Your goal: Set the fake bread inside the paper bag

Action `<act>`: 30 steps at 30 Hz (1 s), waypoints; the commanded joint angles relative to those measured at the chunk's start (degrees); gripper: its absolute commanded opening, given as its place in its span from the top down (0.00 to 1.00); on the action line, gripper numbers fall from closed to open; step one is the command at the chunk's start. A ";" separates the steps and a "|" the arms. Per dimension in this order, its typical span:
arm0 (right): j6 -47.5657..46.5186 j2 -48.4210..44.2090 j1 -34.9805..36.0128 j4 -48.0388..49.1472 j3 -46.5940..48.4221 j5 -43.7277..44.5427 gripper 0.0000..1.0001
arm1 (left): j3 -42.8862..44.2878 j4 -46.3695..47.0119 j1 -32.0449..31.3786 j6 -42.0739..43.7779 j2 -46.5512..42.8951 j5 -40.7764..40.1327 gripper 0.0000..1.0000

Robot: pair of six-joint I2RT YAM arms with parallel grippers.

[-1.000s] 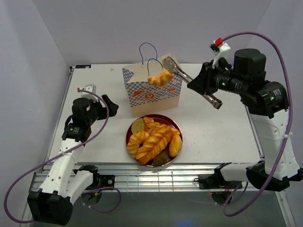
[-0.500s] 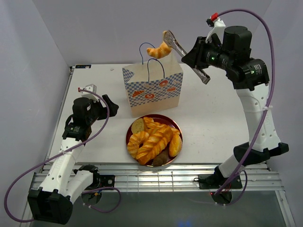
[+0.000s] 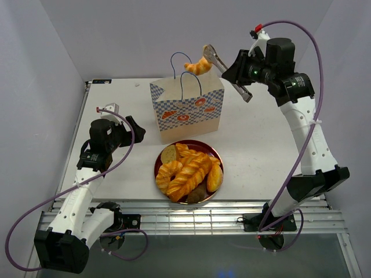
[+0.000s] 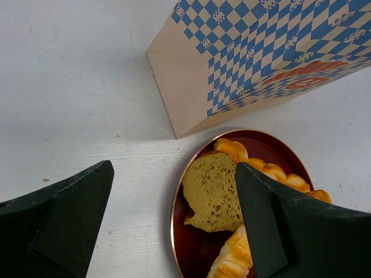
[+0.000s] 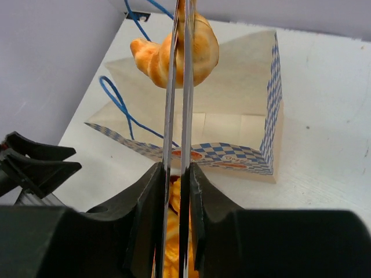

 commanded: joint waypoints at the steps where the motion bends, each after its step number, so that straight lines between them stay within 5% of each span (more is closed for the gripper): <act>1: -0.60 -3.00 -0.02 6.16 -7.89 -2.10 0.71 | 0.99 1.38 -0.14 0.40 -0.99 0.96 0.04; 6: -1.48 -5.73 -0.02 7.92 -14.95 -2.98 0.68 | 1.08 1.38 -0.14 0.31 -0.99 1.40 0.04; 15: -2.71 -5.38 -0.02 6.70 -14.69 -4.12 0.40 | 0.99 1.21 -0.14 0.31 -0.90 1.05 0.04; 30: -3.94 -8.80 -0.02 -1.38 -7.75 -2.36 0.41 | 0.99 1.30 -0.14 0.49 -0.64 0.43 0.04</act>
